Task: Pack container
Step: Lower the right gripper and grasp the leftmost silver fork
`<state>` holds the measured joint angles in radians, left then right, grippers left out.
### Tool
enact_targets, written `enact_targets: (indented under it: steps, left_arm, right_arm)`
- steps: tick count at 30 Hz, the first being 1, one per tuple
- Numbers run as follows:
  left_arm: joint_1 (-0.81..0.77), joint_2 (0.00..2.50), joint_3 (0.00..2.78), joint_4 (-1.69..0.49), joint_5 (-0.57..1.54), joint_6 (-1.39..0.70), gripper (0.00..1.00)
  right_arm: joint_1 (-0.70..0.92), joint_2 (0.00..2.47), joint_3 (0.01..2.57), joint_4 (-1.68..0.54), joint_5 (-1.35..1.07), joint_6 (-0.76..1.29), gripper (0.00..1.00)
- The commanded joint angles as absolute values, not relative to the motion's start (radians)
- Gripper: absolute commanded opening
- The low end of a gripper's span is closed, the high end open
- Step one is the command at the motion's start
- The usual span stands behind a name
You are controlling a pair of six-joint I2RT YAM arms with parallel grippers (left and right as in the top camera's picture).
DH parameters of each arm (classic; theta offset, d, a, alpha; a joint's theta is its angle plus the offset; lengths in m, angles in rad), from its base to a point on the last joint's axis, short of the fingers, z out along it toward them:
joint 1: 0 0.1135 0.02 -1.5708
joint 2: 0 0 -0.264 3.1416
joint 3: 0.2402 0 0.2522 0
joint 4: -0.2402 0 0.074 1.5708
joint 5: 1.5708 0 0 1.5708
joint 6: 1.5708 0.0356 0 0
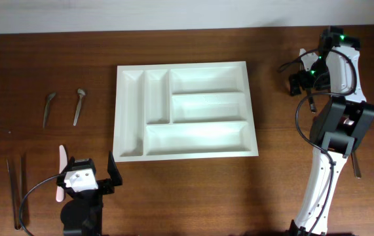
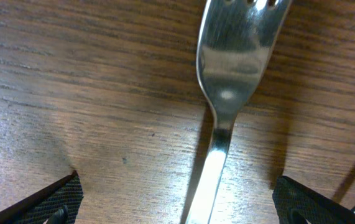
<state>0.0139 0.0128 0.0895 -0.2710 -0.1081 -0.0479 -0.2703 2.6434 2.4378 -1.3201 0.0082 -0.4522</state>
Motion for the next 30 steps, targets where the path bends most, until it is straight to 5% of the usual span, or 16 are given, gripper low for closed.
enact_targets:
  steps: [1, 16, 21, 30]
  left_arm:
    - [0.011, 0.005, 0.085, -0.269, -0.098, -0.036, 0.99]
    - [0.011, 0.005, 0.085, -0.269, -0.098, -0.036, 0.99]
    - [0.011, 0.005, 0.085, -0.269, -0.098, -0.036, 0.99]
    - [0.011, 0.005, 0.085, -0.269, -0.098, -0.036, 0.99]
  right_arm:
    - [-0.263, 2.66, 2.455, -1.307, 0.041, -0.461, 1.0]
    - [-0.263, 2.66, 2.455, -1.287, 0.043, -0.464, 0.74]
    - [-0.263, 2.66, 2.455, -1.281, 0.043, -0.464, 0.52]
    - [-0.263, 2.66, 2.455, -1.264, 0.042, -0.464, 0.39]
